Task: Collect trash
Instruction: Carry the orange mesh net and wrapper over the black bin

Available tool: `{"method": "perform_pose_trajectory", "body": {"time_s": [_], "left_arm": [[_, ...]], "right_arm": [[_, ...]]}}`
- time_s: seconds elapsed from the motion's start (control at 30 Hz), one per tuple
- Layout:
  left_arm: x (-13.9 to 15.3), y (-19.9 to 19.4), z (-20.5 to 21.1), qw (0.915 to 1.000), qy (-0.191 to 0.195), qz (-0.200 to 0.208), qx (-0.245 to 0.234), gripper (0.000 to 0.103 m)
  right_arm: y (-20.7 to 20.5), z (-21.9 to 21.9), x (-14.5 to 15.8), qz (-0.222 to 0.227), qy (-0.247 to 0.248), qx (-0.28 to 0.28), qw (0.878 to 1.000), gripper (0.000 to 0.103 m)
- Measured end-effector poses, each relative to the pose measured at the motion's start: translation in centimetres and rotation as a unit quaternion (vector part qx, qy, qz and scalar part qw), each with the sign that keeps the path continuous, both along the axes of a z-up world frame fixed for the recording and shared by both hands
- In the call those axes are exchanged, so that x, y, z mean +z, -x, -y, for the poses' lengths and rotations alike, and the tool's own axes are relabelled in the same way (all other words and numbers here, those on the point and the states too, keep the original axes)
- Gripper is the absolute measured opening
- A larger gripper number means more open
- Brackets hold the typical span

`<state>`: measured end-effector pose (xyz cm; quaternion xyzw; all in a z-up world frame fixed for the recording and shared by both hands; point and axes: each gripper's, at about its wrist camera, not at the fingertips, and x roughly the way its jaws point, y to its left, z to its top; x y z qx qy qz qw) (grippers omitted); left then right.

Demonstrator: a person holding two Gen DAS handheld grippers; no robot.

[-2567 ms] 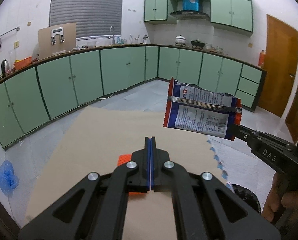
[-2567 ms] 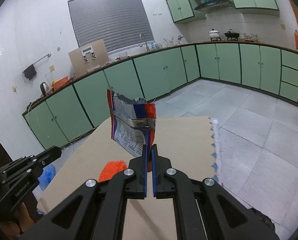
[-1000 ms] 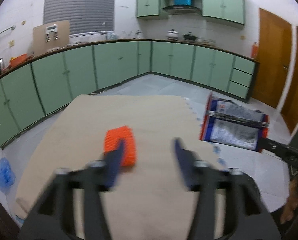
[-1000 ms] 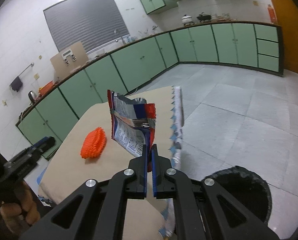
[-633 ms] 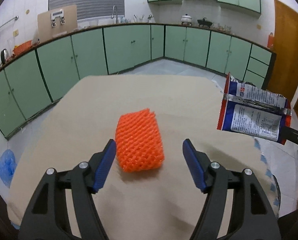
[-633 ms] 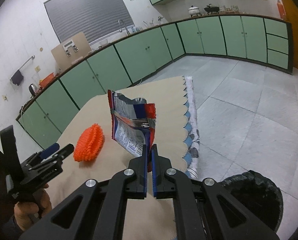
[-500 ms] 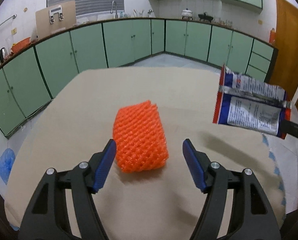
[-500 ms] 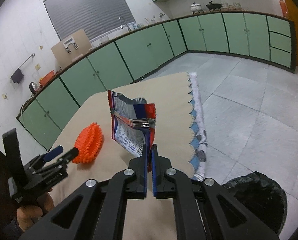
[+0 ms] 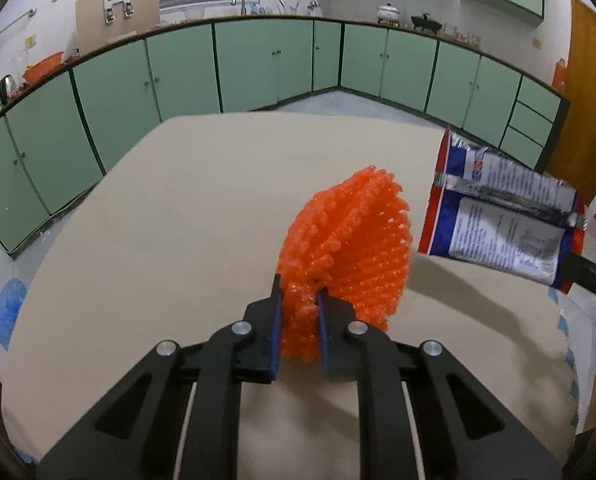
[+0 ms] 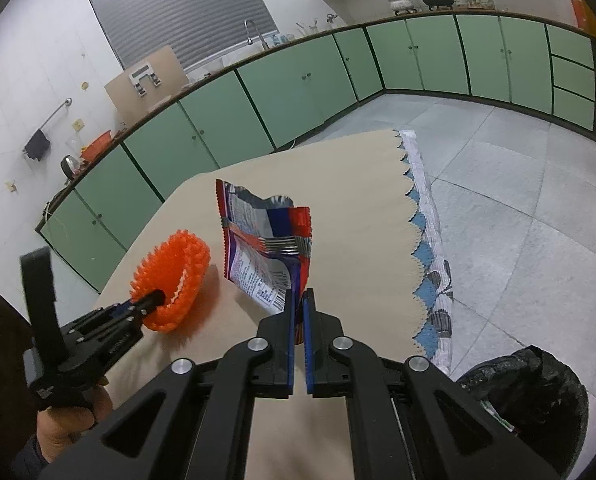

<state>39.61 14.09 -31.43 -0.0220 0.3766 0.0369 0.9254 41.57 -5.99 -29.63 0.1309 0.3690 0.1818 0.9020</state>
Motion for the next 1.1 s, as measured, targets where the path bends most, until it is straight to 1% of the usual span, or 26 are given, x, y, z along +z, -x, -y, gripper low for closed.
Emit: {"method": "perform_pose_trajectory", "body": {"time_s": [0.27,0.4,0.53,0.67,0.8,1.0,1.1], "left_arm": [[3.6,3.5,0.7,0.9995,0.008,0.031,-0.002,0.012],[5.9,5.9,1.9,0.9986,0.018,0.047,-0.016,0.012],[7.5,7.9,3.9,0.9974,0.024,0.057,-0.037,0.012],[8.7,9.7,6.5,0.9954,0.035,0.064,-0.063,0.012],[9.6,11.4,10.6,0.9915,0.038,0.068,-0.104,0.012],[9.8,13.2,15.9,0.9843,0.045,0.067,-0.157,0.012],[9.5,14.0,18.6,0.9798,0.048,0.062,-0.184,0.012]], "right_arm": [[1.7,0.6,1.9,0.016,-0.003,-0.005,1.000,0.004],[3.2,1.6,3.1,0.027,-0.001,-0.013,1.000,0.004],[5.2,3.2,4.4,0.038,-0.002,-0.029,0.999,0.004],[7.7,5.8,5.5,0.047,0.001,-0.052,0.998,0.004],[10.2,8.6,5.9,0.048,0.010,-0.077,0.996,0.004],[14.1,13.3,5.9,0.046,0.015,-0.126,0.991,0.004],[15.9,15.8,5.3,0.038,0.017,-0.152,0.988,0.004]]}}
